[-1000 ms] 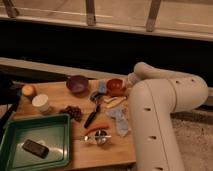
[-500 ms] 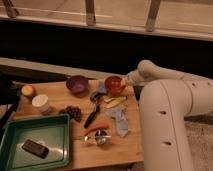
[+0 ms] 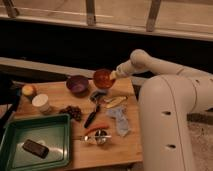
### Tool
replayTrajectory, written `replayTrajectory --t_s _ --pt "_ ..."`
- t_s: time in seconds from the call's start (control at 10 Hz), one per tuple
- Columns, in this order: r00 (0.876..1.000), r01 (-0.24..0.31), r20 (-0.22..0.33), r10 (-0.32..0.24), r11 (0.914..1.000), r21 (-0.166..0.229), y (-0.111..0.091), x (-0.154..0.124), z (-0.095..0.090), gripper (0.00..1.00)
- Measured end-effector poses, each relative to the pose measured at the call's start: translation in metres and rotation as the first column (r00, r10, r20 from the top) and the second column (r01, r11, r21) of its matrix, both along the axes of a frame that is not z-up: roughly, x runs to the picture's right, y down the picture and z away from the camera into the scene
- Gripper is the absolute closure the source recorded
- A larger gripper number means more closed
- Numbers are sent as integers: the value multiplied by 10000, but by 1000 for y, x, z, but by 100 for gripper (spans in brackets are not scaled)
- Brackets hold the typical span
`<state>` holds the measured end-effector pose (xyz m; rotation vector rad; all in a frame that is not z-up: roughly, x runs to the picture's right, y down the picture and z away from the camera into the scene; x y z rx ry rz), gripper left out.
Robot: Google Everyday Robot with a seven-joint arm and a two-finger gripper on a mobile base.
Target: Stack bowls on top of each other
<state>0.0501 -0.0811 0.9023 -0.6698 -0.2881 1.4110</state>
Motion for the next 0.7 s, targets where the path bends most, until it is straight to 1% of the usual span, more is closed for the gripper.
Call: replayTrajectory --t_s 0.1,0.2,0.4,0.6,0.7 --pt "9988 360 321 -363 9993 107 -8 -24 -5 100" --pt "9963 655 548 -664 9977 181 -14 -45 -5 100" --pt "9864 1285 1000 -1307 9913 283 -25 -90 0 100" --pt "9699 1910 1480 -1936 9811 314 -26 -135 5 100" --pt "9558 2263 1848 -2285 9735 335 -22 -164 9 100"
